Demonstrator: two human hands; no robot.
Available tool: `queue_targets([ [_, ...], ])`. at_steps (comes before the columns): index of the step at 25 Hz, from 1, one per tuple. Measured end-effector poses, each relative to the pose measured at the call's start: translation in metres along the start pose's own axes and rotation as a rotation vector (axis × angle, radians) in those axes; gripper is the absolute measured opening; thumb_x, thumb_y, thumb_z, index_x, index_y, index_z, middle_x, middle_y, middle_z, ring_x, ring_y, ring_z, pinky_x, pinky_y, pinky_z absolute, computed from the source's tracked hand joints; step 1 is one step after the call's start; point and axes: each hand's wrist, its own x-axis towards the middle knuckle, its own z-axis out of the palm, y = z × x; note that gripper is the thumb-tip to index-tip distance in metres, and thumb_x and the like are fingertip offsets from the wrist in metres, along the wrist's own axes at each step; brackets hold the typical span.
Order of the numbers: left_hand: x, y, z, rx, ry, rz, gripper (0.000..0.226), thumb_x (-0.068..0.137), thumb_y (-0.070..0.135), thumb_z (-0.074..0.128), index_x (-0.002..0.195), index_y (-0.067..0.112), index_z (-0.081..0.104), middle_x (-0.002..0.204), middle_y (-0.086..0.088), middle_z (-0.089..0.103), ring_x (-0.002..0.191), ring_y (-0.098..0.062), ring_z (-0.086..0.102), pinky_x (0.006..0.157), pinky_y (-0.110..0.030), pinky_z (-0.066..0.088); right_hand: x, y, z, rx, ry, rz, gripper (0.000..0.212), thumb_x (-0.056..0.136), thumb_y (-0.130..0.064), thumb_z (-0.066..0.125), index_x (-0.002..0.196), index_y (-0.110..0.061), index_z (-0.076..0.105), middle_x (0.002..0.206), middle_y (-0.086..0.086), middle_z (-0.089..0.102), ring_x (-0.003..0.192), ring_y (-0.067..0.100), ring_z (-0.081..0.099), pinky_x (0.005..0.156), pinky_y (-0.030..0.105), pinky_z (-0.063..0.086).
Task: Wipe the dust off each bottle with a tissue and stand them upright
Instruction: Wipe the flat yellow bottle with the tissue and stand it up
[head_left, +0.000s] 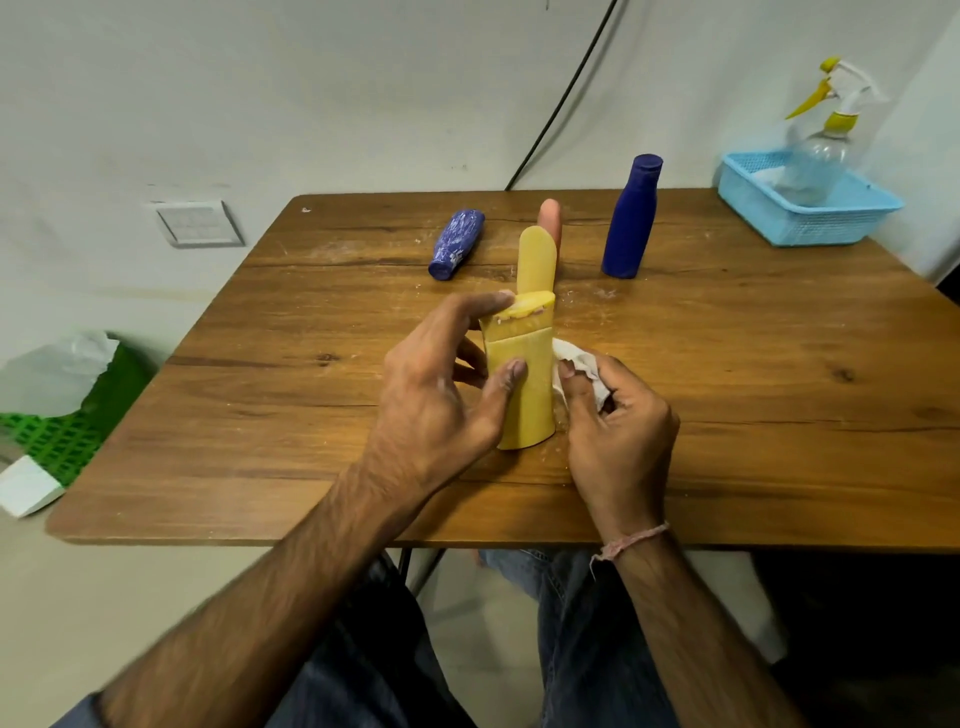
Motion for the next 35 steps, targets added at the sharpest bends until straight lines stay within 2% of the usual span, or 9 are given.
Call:
queue_targets([
  [2, 0.002, -0.004, -0.002, -0.004, -0.01, -0.045, 0.052, 0.084, 0.022, 0.078, 0.13, 0.01, 0.057, 0.11, 0.006, 0.062, 0.075, -0.009, 0.067, 0.063, -0.029, 0.061, 0.005, -0.007, -0.002, 0.002, 0.08, -0.05, 0.014, 0.093, -0.014, 0.066, 0.102, -0.006, 0.074, 0.09, -0.002, 0.073, 0.079, 0.005, 0.065, 0.063, 0.023, 0.053],
  [5, 0.005, -0.001, 0.001, -0.097, -0.023, -0.204, 0.057, 0.079, 0.015, 0.084, 0.13, 0.016, 0.059, 0.1, 0.004, 0.066, 0.075, -0.011, 0.068, 0.062, -0.025, 0.06, 0.018, -0.022, -0.001, -0.024, 0.12, -0.239, 0.022, 0.09, -0.006, 0.066, 0.111, -0.007, 0.071, 0.106, 0.0, 0.071, 0.098, 0.006, 0.065, 0.082, 0.011, 0.051],
  [10, 0.007, -0.001, 0.009, -0.206, 0.014, -0.267, 0.057, 0.07, 0.001, 0.079, 0.124, 0.015, 0.065, 0.091, 0.01, 0.069, 0.077, -0.008, 0.068, 0.066, -0.027, 0.058, 0.014, -0.03, 0.01, -0.198, -0.117, -0.555, 0.029, 0.084, 0.006, 0.063, 0.106, -0.008, 0.075, 0.105, 0.008, 0.066, 0.102, 0.021, 0.056, 0.088, 0.018, 0.047],
  [14, 0.006, 0.005, 0.01, -0.219, 0.012, -0.374, 0.059, 0.071, 0.015, 0.09, 0.123, 0.021, 0.062, 0.089, 0.011, 0.064, 0.072, -0.008, 0.068, 0.062, -0.028, 0.06, 0.028, -0.019, 0.001, -0.14, -0.031, -0.384, 0.034, 0.085, 0.005, 0.062, 0.113, -0.01, 0.073, 0.109, 0.006, 0.066, 0.106, 0.019, 0.061, 0.09, 0.025, 0.053],
  [16, 0.004, 0.007, 0.01, -0.229, 0.018, -0.365, 0.06, 0.071, 0.017, 0.091, 0.121, 0.018, 0.058, 0.095, 0.009, 0.065, 0.073, -0.01, 0.069, 0.061, -0.028, 0.059, 0.025, -0.02, 0.003, -0.104, -0.087, -0.411, 0.037, 0.084, 0.009, 0.064, 0.116, -0.008, 0.071, 0.114, 0.007, 0.066, 0.111, 0.017, 0.061, 0.092, 0.028, 0.054],
  [21, -0.008, 0.004, 0.005, -0.509, -0.071, -0.503, 0.057, 0.073, -0.006, 0.084, 0.114, 0.013, 0.051, 0.123, -0.004, 0.062, 0.08, -0.008, 0.064, 0.076, -0.038, 0.06, 0.016, -0.015, -0.004, -0.025, -0.184, -0.464, 0.042, 0.081, 0.017, 0.06, 0.115, -0.006, 0.072, 0.116, 0.005, 0.069, 0.114, 0.013, 0.063, 0.094, 0.032, 0.054],
  [26, -0.024, 0.0, -0.006, -0.563, -0.069, -0.598, 0.076, 0.067, -0.004, 0.088, 0.131, 0.015, 0.051, 0.124, -0.004, 0.062, 0.097, -0.013, 0.072, 0.08, -0.033, 0.061, 0.002, -0.007, -0.016, -0.102, -0.262, -0.531, 0.04, 0.078, 0.018, 0.058, 0.103, -0.007, 0.076, 0.104, 0.005, 0.072, 0.1, 0.018, 0.066, 0.086, 0.027, 0.054],
  [31, -0.03, 0.0, -0.01, -0.491, -0.025, -0.613, 0.066, 0.06, 0.001, 0.093, 0.117, 0.015, 0.064, 0.113, -0.002, 0.07, 0.095, -0.017, 0.072, 0.073, -0.03, 0.061, 0.003, 0.011, -0.028, -0.305, -0.138, -0.27, 0.039, 0.075, 0.016, 0.061, 0.097, -0.012, 0.077, 0.097, 0.002, 0.071, 0.093, 0.02, 0.066, 0.083, 0.023, 0.053],
  [35, -0.035, 0.0, -0.004, -0.434, 0.022, -0.609, 0.058, 0.062, -0.008, 0.088, 0.111, 0.014, 0.068, 0.106, 0.001, 0.074, 0.085, -0.012, 0.071, 0.067, -0.026, 0.058, -0.032, -0.033, -0.006, -0.114, -0.237, -0.472, 0.038, 0.076, 0.017, 0.058, 0.099, -0.006, 0.077, 0.101, 0.006, 0.072, 0.097, 0.019, 0.064, 0.084, 0.025, 0.053],
])
